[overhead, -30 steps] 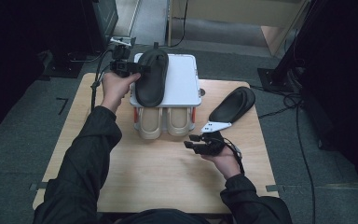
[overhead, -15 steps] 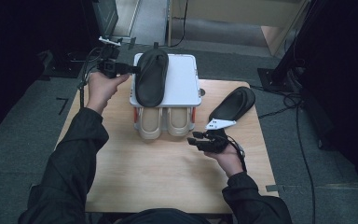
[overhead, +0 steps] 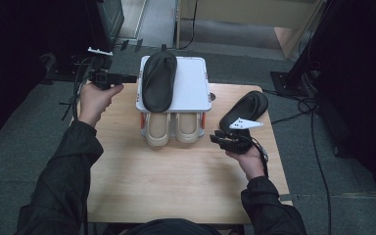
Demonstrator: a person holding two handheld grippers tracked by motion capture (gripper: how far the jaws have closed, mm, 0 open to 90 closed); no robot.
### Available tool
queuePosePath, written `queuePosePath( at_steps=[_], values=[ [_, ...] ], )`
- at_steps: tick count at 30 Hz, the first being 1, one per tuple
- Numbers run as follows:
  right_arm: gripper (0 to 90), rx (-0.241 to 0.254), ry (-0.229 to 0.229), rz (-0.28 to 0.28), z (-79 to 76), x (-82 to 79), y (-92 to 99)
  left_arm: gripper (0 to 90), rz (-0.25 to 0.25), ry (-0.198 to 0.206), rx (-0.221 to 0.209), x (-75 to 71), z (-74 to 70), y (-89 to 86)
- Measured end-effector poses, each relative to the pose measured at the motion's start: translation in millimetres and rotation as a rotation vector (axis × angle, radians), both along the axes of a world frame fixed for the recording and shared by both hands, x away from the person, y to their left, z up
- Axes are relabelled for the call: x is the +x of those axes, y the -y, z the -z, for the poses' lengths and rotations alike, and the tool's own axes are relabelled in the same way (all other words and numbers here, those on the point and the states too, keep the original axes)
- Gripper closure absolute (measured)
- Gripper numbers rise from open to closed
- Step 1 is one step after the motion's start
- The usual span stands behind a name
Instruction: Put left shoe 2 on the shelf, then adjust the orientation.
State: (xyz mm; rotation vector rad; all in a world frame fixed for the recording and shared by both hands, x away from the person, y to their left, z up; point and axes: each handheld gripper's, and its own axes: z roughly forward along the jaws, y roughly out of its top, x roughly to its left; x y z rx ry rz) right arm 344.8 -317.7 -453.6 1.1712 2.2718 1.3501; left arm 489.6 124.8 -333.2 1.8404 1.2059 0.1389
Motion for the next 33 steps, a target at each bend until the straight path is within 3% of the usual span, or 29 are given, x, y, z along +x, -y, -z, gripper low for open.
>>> queuePosePath(
  at_steps=[9,14,18,27,33],
  values=[
    [72.9,-0.006,-0.010,0.104,5.9,22.9,26.7,50.7,0.000,-0.019,-0.017,-12.4,27.8,-15.9],
    [74.3,-0.036,-0.011,0.149,10.6,35.9,37.6,50.7,-0.012,-0.019,-0.013,-19.1,41.6,-23.8],
    [74.2,-0.015,-0.035,0.175,17.5,48.9,46.1,50.7,-0.011,-0.011,-0.020,-23.7,50.4,-29.5],
    [75.3,-0.083,-0.044,0.226,35.8,70.7,49.6,50.8,-0.001,-0.037,-0.011,-34.3,67.9,-31.7],
    [75.7,-0.112,-0.092,0.246,48.2,79.7,48.4,50.9,0.006,-0.027,-0.020,-42.9,79.3,-26.8]
  ],
)
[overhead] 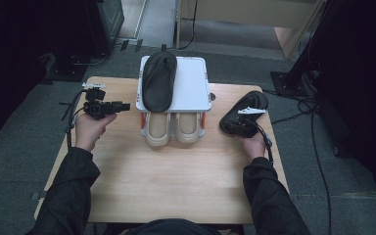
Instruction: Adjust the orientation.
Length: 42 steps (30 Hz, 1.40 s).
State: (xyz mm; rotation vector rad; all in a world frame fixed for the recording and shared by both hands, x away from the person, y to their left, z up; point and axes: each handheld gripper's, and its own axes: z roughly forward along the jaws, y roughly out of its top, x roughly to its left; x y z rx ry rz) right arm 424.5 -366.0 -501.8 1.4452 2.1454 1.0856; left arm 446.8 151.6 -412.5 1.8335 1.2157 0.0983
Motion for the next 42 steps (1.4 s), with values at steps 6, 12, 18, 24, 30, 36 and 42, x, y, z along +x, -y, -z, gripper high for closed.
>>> queuePosePath(
  at_steps=[6,12,18,24,30,36,42],
  values=[
    [76.0,0.019,-0.001,0.004,1.4,-1.5,1.8,50.9,-0.007,-0.007,-0.005,-6.1,13.2,-1.2],
    [77.3,0.028,0.000,0.007,2.2,-4.2,2.1,50.3,0.009,0.013,-0.029,-12.3,18.9,-5.3],
    [77.8,0.033,-0.004,-0.002,2.1,-8.4,5.9,50.2,-0.008,0.013,-0.034,-15.7,21.8,-10.5],
    [78.0,0.033,-0.004,0.003,1.7,-15.6,9.3,50.3,-0.004,0.015,-0.015,-15.0,24.0,-10.8],
    [78.2,0.017,-0.001,0.000,0.2,-21.7,12.1,50.3,0.003,0.027,0.000,-13.1,26.1,-7.2],
    [78.1,0.031,-0.001,0.003,0.3,-27.1,13.6,50.5,0.003,0.031,-0.001,-10.0,26.0,-7.5],
    [78.2,0.027,-0.013,-0.006,-1.1,-32.5,12.2,50.9,0.018,0.032,0.005,-9.2,26.4,-5.2]
  ],
)
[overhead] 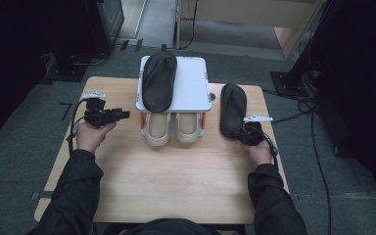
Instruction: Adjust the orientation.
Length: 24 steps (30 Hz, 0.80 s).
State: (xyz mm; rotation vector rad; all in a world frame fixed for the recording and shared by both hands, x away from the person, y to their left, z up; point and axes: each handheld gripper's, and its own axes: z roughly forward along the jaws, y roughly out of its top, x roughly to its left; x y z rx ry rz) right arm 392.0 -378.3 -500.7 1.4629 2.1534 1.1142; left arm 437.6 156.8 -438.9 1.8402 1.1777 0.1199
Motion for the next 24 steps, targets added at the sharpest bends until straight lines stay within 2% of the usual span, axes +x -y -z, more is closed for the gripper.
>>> queuePosePath(
  at_steps=[3,5,7,16,24],
  values=[
    [78.6,-0.003,-0.017,-0.012,-1.6,-4.2,-1.7,50.9,0.002,0.004,-0.011,-0.8,-1.8,0.4],
    [79.2,-0.032,-0.009,-0.023,-2.7,-9.8,-5.7,50.8,-0.001,0.008,-0.015,-1.2,-3.3,-0.6],
    [79.2,-0.037,-0.018,-0.030,-3.9,-13.2,-8.0,50.8,-0.005,0.006,-0.017,-1.5,-3.6,-1.5],
    [80.1,-0.018,-0.038,-0.054,-4.3,-36.8,-12.2,51.3,-0.001,0.015,-0.016,-1.4,-3.8,-3.3],
    [79.5,-0.012,-0.064,-0.105,-6.1,-59.5,-13.0,51.2,-0.002,0.017,-0.022,-0.3,-4.4,-4.0]
  ],
)
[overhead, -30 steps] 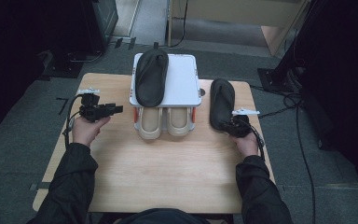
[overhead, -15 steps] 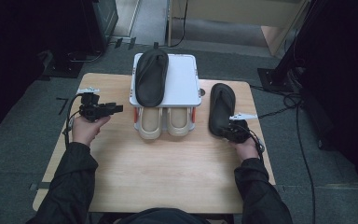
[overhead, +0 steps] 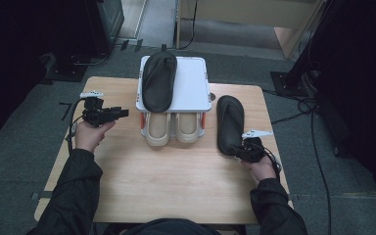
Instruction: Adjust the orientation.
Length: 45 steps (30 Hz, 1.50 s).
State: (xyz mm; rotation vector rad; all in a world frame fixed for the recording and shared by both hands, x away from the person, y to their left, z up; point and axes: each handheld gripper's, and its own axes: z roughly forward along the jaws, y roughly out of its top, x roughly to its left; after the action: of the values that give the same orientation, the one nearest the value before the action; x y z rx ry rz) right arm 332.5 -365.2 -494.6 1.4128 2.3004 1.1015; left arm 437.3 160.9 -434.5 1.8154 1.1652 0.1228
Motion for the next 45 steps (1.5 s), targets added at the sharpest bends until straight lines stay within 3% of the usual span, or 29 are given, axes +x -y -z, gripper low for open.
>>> queuePosePath(
  at_steps=[6,10,13,17,26,33,43,45],
  values=[
    [76.0,0.011,0.002,0.001,-5.2,5.4,1.4,51.2,0.006,-0.003,0.004,1.6,1.2,1.0],
    [75.6,0.043,0.041,0.027,-10.1,13.5,5.5,51.1,0.005,-0.007,0.006,2.3,2.2,0.7],
    [74.1,0.062,0.069,0.048,-12.4,23.7,11.0,50.9,0.002,-0.010,0.007,2.0,2.2,0.5],
    [74.3,0.052,0.061,0.074,-12.3,37.7,18.1,50.8,0.003,-0.011,0.011,0.6,2.7,0.2],
    [72.1,0.070,0.101,0.133,-19.3,72.5,32.2,50.8,0.007,-0.016,0.019,-7.3,3.4,-3.2],
    [69.5,0.096,0.125,0.166,-23.2,86.5,41.5,50.7,-0.001,-0.019,0.012,-15.2,4.6,-7.7],
    [65.9,0.089,0.089,0.208,-8.0,104.7,49.5,50.8,0.004,-0.029,0.022,-19.3,9.5,-6.2],
    [65.5,0.114,0.078,0.214,-5.2,108.1,50.8,50.9,0.006,-0.028,0.023,-18.9,10.2,-5.1]
  ],
)
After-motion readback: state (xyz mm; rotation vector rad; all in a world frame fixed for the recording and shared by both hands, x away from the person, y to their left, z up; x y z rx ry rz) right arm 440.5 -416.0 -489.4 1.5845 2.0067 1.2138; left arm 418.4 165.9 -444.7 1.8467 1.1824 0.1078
